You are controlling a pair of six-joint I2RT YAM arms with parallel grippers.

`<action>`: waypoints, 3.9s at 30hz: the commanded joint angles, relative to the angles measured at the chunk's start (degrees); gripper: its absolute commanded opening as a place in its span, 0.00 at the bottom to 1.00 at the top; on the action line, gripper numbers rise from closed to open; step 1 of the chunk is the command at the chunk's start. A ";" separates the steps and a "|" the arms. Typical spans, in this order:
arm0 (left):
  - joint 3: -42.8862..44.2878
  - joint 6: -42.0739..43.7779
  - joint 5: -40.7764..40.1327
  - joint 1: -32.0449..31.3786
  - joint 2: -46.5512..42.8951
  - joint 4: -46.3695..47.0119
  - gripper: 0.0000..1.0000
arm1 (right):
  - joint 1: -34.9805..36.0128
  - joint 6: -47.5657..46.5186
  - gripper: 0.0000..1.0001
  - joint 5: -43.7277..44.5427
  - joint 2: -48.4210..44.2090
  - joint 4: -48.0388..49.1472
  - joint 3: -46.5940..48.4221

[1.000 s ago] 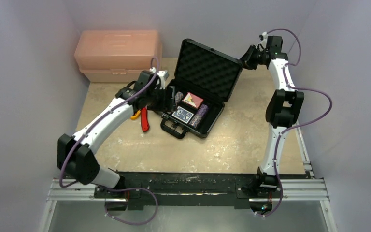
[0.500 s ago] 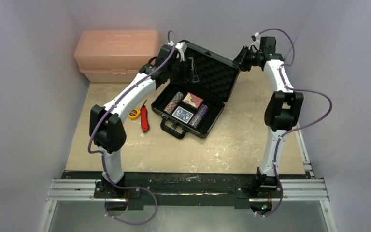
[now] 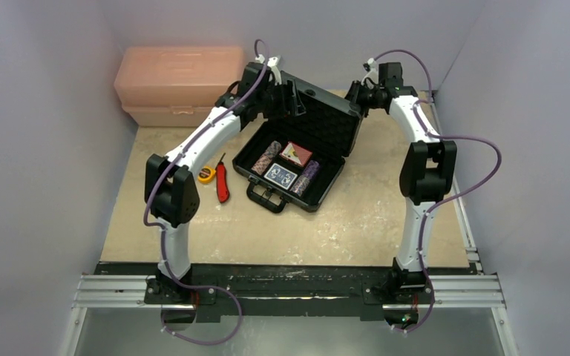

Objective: Pack up texas hold em set

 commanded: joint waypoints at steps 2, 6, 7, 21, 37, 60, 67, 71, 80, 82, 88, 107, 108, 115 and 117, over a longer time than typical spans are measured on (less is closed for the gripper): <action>-5.04 0.31 2.71 0.59 -2.85 7.32 0.70 | 1.74 -3.22 0.23 -0.19 -4.35 -1.47 -0.69; -8.82 0.68 1.47 0.61 -5.13 8.52 0.70 | 2.71 -3.99 0.23 0.22 -4.15 -1.96 -1.06; -9.88 0.83 1.41 0.61 -5.71 8.94 0.70 | 3.01 -4.14 0.23 0.22 -4.02 -2.21 -1.02; -33.60 1.53 -0.25 0.79 -20.21 24.53 0.69 | 7.24 -6.26 0.23 1.19 -4.04 -4.60 -0.62; -47.22 1.69 -4.86 0.79 -26.42 30.05 0.67 | 11.80 -8.82 0.23 2.50 -4.81 -5.79 -1.68; -61.23 1.35 -9.60 0.79 -31.60 32.45 0.66 | 21.63 -8.01 0.22 3.78 -10.82 0.55 -16.12; -61.94 1.64 -10.67 0.79 -33.81 31.55 0.66 | 22.92 -8.26 0.22 4.18 -11.01 0.41 -17.28; -62.61 1.78 -11.65 0.79 -36.34 30.18 0.66 | 23.84 -8.53 0.22 4.56 -11.51 0.30 -17.84; -67.04 0.97 -17.02 0.81 -46.95 24.98 0.66 | 24.96 -8.47 0.22 5.62 -13.23 -0.09 -18.22; -68.10 0.58 -18.47 0.79 -49.34 22.52 0.66 | 25.22 -8.30 0.22 5.96 -13.62 -0.27 -17.82; -72.49 -0.91 -22.39 0.79 -57.86 18.60 0.71 | 26.02 -8.50 0.22 8.39 -15.33 -1.55 -16.93; -79.37 -3.82 -19.51 0.87 -69.17 9.82 0.94 | 28.14 -7.00 0.34 19.63 -21.58 -0.84 -20.99; -80.11 -3.84 -18.38 0.80 -69.13 10.35 0.92 | 28.29 -7.05 0.34 20.05 -21.83 -0.73 -21.52; -84.01 -3.34 -13.89 -0.04 -65.48 15.41 0.83 | 28.56 -6.60 0.31 20.61 -22.20 2.99 -28.27; -84.83 -3.37 -13.04 -0.30 -64.12 17.43 0.80 | 28.62 -5.92 0.29 20.71 -21.40 5.83 -31.99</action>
